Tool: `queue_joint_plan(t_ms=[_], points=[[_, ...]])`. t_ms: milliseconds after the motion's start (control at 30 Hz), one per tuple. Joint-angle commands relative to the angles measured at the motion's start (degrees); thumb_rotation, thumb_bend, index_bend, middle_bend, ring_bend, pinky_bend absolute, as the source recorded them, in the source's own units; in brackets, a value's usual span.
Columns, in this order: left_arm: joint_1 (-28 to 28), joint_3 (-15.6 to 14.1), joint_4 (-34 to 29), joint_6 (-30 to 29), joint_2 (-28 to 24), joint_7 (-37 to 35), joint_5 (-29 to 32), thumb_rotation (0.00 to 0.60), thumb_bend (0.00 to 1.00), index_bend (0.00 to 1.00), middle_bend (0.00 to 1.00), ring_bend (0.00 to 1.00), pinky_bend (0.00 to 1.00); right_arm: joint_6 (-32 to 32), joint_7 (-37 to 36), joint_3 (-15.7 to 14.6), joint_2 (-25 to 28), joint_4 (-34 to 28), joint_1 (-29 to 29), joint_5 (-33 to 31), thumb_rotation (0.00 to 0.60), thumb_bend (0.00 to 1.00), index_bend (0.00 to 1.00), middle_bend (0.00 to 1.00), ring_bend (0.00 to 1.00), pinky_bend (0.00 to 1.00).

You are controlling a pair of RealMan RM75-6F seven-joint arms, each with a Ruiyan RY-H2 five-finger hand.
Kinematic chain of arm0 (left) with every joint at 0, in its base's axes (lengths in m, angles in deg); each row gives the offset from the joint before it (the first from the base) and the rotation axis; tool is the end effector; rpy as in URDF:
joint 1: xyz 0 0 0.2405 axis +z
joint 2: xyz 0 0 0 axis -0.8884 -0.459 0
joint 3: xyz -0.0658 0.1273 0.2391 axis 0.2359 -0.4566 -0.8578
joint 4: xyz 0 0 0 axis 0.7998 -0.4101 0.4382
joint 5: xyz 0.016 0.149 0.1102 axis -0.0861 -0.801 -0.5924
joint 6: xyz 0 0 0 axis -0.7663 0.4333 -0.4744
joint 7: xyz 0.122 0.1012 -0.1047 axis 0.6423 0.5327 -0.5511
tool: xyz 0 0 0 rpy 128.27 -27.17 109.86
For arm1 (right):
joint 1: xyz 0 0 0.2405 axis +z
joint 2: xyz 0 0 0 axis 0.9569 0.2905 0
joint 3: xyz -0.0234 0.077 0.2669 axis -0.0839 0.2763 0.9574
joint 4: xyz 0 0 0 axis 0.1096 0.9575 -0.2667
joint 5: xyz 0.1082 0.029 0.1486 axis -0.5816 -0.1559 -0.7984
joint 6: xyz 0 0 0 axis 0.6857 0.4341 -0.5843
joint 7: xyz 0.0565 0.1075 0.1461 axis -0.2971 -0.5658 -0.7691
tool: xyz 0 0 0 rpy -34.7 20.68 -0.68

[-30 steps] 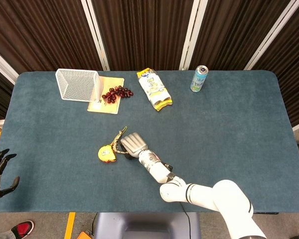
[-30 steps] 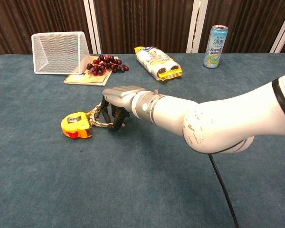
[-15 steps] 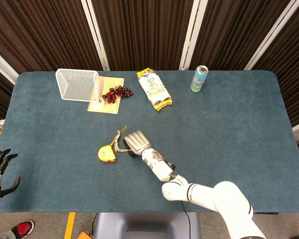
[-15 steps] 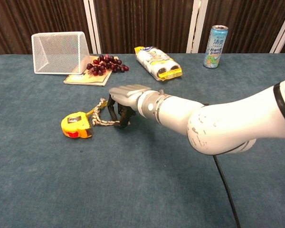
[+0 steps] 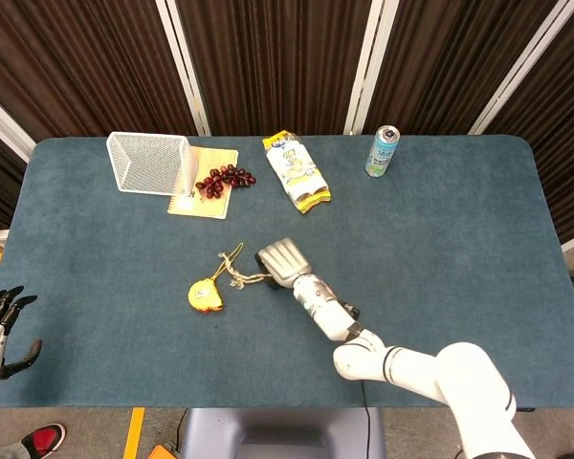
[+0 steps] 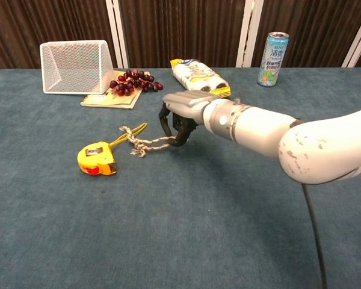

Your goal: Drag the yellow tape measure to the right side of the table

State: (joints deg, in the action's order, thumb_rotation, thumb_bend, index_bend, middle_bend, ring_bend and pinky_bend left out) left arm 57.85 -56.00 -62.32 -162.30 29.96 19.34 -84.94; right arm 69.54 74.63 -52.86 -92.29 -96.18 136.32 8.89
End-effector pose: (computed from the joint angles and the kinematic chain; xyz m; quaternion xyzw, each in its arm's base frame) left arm -0.3382 0.2243 0.2007 -0.5792 -0.4293 -0.3620 0.5909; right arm -0.0470 -0.4518 -0.1196 0.7973 -0.3355 0.3499 0.3597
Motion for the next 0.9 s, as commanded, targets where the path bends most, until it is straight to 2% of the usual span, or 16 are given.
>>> queue_joint_plan(t_ms=[33,400,533,667,900], points=[[-0.11,-0.08,-0.01,0.17,0.08,0.11,-0.11,0.600,0.38,0.19,0.08,0.01,0.22,2.29,-1.61,-0.94,3.56,-3.31,-2.63,2.14,0.600,0.93,0.93,1.00,0.90,1.00],[-0.50,-0.33,-0.11,0.73,0.42,0.97,-0.33,0.600,0.38,0.19,0.08,0.01,0.22,7.14,-7.13,-3.42,13.96,-10.64,-10.02,6.88,0.600,0.94,0.93,1.00,0.90,1.00],[-0.58,-0.38,-0.13,0.88,0.49,1.04,-0.37,0.600,0.38,0.19,0.08,0.01,0.22,7.95,-7.80,-3.87,15.28,-10.95,-11.21,7.34,0.600,0.93,0.93,1.00,0.90,1.00],[-0.98,-0.61,-0.18,1.55,0.81,1.90,-0.54,0.600,0.39,0.19,0.08,0.01,0.22,11.77,-9.93,-5.77,20.23,-10.37,-16.34,8.57,0.600,0.94,0.93,1.00,0.90,1.00],[-1.32,-0.90,-0.40,2.27,1.26,3.24,-0.37,0.600,0.38,0.19,0.08,0.01,0.22,14.63,-14.71,-6.67,24.37,-9.34,-20.56,11.05,0.600,0.93,0.93,1.00,0.90,1.00]])
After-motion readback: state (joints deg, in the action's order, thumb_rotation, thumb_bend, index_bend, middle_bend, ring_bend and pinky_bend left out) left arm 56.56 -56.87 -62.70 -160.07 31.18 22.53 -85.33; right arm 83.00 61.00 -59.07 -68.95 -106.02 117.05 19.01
